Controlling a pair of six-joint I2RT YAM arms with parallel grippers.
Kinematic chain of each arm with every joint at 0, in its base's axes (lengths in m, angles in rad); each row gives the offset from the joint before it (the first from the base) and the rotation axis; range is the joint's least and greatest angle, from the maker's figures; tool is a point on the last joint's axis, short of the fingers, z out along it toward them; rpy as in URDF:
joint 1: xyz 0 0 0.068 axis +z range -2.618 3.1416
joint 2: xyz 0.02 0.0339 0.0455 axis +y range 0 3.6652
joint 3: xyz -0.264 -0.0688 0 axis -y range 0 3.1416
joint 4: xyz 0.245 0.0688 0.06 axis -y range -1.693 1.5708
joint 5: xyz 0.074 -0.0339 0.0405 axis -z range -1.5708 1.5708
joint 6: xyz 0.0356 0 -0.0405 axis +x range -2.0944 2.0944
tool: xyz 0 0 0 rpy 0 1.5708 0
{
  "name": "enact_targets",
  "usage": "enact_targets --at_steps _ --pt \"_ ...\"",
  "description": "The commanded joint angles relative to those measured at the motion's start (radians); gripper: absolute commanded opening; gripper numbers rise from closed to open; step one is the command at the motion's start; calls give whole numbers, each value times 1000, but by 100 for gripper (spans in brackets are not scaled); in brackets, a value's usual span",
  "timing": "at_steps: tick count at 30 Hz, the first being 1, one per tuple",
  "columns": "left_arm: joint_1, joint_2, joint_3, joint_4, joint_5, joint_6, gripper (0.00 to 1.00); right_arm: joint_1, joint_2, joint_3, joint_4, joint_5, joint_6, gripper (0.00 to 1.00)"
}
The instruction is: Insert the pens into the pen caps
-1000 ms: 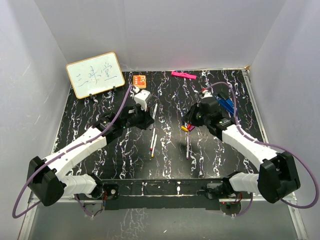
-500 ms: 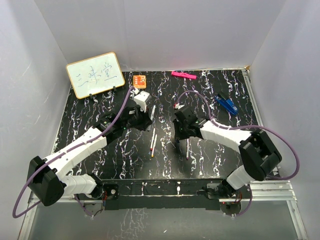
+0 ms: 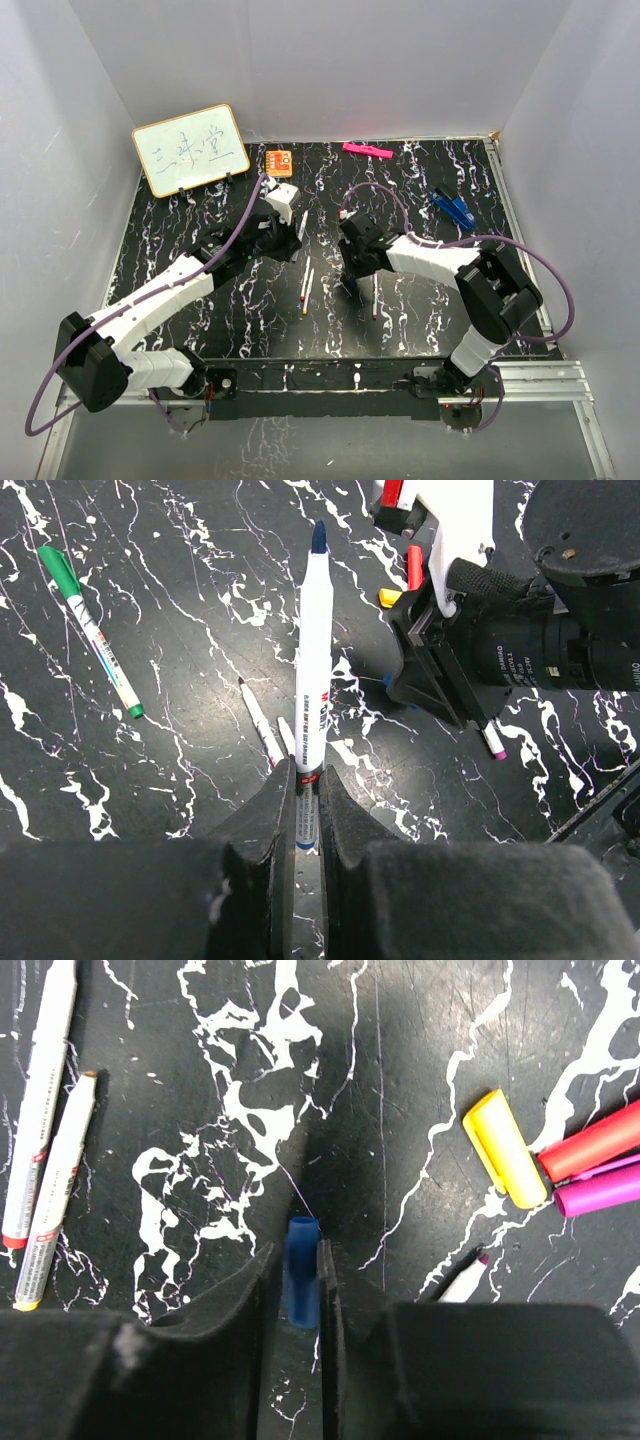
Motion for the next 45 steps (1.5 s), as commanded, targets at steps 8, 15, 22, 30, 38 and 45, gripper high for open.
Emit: enact_targets --at_steps 8,15,22,30,38,45 --pt "4 3 -6 -17 -20 11 0 7 -22 57 63 27 -18 47" --pt "4 6 -6 -14 -21 9 0 10 -84 30 51 6 16 16" --pt "4 12 -5 -9 -21 6 0 53 -149 -24 72 -76 62 13" --pt "4 12 -6 -6 -24 2 0 112 -99 -39 96 -102 82 10" --pt "4 7 -7 -16 -37 3 0 122 -39 -28 123 -96 90 0" --pt "4 16 -5 -14 -41 6 0 122 10 -24 117 -81 98 0"
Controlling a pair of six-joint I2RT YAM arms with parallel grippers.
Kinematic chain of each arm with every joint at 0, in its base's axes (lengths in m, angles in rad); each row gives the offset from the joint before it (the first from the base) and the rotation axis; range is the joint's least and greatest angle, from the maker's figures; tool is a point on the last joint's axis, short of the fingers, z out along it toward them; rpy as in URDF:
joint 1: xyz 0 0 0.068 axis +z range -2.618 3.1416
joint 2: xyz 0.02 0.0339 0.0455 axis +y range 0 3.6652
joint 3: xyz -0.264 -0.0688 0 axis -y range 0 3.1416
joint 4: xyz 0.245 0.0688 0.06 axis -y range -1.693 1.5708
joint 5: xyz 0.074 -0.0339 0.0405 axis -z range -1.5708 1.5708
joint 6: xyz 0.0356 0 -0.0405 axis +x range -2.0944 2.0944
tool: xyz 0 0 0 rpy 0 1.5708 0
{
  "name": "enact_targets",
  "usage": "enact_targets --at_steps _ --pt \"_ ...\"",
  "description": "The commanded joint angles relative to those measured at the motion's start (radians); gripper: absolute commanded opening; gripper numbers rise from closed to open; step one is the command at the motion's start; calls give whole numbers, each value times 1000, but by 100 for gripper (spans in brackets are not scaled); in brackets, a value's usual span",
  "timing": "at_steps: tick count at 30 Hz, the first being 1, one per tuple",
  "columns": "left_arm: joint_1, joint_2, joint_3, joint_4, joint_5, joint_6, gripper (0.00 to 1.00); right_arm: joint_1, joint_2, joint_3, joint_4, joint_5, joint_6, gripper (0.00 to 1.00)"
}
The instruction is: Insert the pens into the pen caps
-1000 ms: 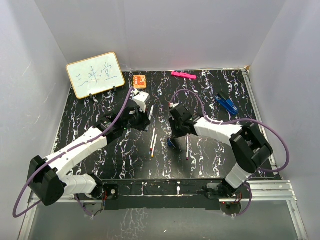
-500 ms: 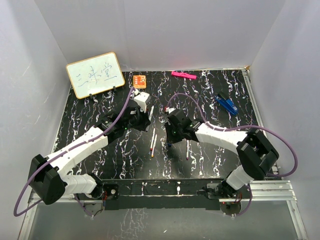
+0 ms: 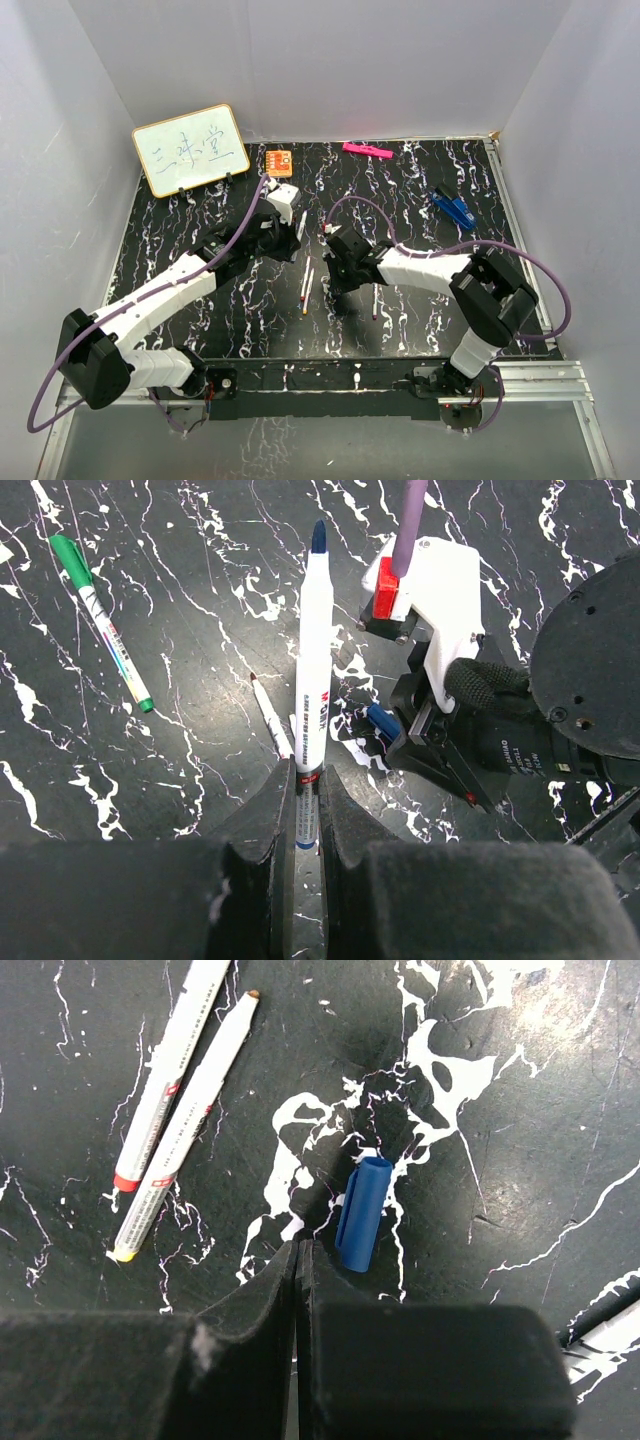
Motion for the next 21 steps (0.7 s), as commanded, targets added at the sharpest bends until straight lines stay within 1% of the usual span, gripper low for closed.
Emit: enact_targets --at_steps 1,12,18,21 --pt "4 -4 -6 -11 -14 6 0 2 14 12 37 18 17 0" --pt "4 2 -6 -10 -20 8 0 2 43 9 8 100 23 0" --pt "4 2 -5 -14 -23 9 0 2 76 22 -42 184 29 0" --pt "4 0 -7 -16 -23 7 0 2 87 26 -67 202 31 0"
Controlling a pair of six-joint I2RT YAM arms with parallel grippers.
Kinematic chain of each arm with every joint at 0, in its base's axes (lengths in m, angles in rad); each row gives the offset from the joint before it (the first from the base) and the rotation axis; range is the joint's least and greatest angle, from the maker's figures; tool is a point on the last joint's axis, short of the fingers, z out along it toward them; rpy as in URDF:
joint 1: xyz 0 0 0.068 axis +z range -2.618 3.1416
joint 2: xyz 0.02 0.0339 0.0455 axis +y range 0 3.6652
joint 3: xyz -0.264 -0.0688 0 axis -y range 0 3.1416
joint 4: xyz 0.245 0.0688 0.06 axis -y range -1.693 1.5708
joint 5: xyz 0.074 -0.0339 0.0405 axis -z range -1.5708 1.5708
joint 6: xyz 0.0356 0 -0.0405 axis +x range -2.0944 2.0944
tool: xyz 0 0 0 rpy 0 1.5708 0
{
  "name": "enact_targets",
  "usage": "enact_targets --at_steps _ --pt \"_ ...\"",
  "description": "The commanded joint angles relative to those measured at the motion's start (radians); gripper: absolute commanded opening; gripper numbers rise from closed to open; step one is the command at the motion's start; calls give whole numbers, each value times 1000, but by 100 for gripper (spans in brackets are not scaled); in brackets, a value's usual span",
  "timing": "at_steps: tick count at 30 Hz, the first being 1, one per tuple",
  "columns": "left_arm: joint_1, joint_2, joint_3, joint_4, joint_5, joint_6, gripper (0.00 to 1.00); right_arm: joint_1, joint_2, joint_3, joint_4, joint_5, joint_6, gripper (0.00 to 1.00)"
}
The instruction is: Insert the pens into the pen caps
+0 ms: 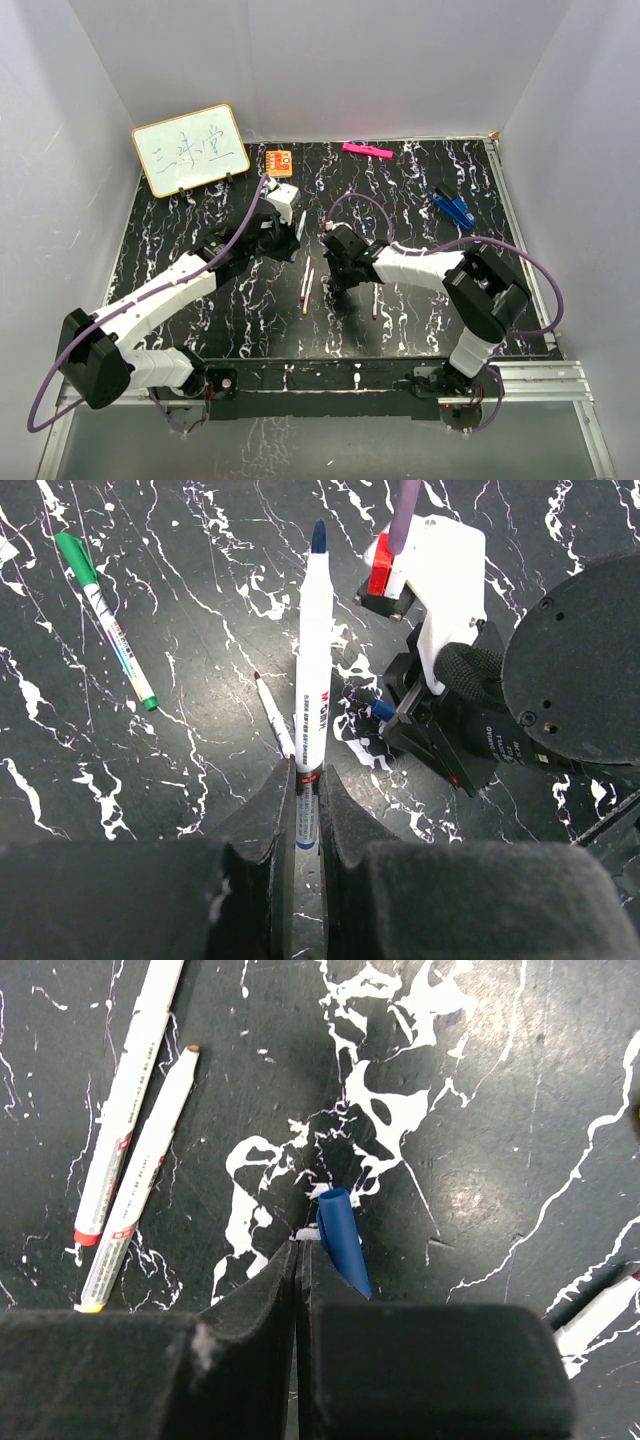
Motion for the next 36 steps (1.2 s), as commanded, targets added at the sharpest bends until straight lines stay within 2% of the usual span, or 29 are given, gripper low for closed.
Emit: enact_targets --at_steps 1,21,36 --pt "4 0 -5 -15 -9 6 0 1 44 3 -70 97 4 0" --pt "4 11 15 -6 -13 7 0 1 -35 -91 -140 102 63 0" --pt "4 2 13 -13 -20 6 0 -1 8 -73 -171 185 87 0"
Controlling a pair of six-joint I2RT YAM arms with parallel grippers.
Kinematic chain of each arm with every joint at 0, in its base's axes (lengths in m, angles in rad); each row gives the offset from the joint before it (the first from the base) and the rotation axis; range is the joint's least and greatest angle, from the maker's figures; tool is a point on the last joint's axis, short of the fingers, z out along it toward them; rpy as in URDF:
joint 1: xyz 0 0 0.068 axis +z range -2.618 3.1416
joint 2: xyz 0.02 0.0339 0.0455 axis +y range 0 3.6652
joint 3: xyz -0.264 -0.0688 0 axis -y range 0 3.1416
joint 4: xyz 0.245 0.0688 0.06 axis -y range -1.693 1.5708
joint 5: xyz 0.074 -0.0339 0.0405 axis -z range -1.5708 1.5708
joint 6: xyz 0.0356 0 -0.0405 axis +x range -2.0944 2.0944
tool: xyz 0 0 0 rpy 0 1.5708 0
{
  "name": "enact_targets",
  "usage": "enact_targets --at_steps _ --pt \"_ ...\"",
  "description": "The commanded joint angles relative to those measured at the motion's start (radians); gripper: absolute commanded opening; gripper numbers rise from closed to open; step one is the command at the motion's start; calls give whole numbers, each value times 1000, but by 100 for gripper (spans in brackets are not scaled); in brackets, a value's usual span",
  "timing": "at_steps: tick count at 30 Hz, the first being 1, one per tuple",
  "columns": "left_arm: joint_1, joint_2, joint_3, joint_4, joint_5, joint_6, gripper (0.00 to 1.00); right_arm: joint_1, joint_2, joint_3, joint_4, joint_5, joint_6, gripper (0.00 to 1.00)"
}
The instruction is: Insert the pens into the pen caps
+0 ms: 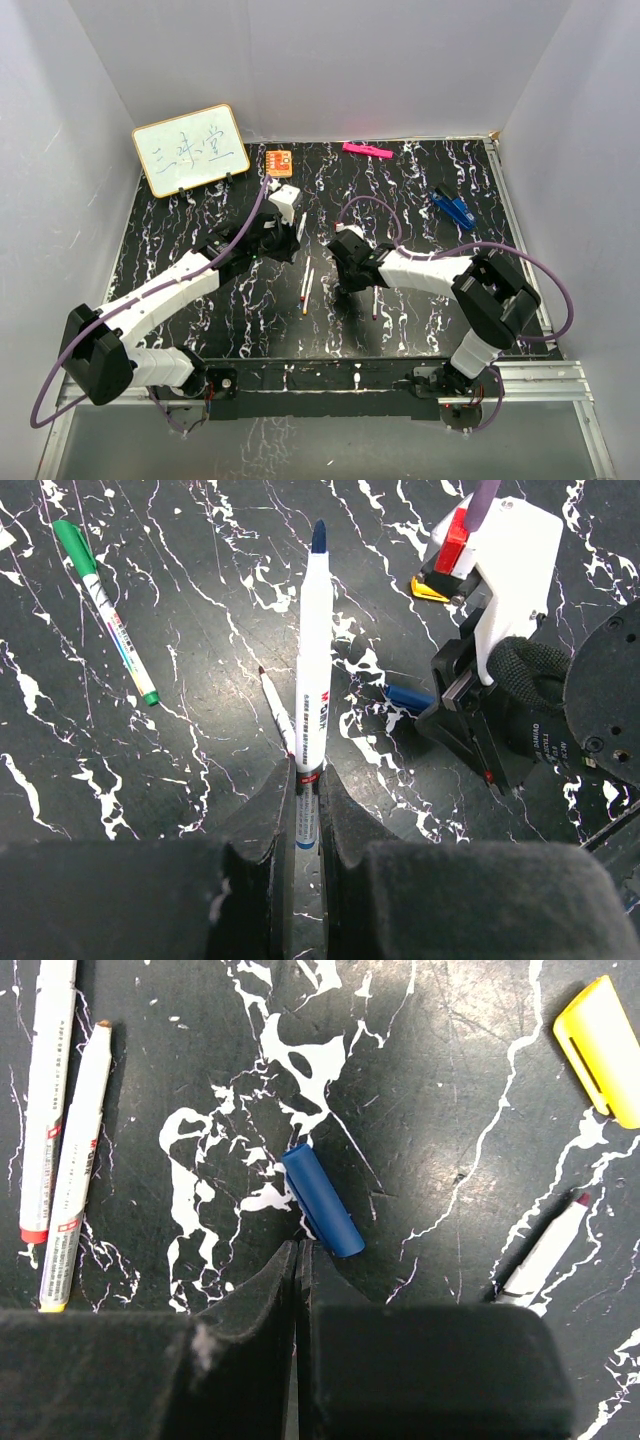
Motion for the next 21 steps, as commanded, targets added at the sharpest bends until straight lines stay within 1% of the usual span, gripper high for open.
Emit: enact_targets --at_steps 1,13,17,21 --pt "4 -22 13 -11 -12 6 0 -2 57 -24 -133 100 9 0" --pt "4 -25 8 -8 -10 2 0 -5 73 -7 -143 150 31 0" --pt "4 -30 5 -8 -12 2 0 -19 99 24 -126 167 24 0" --pt "4 -34 6 -11 -18 2 0 -37 164 62 -102 169 9 0"
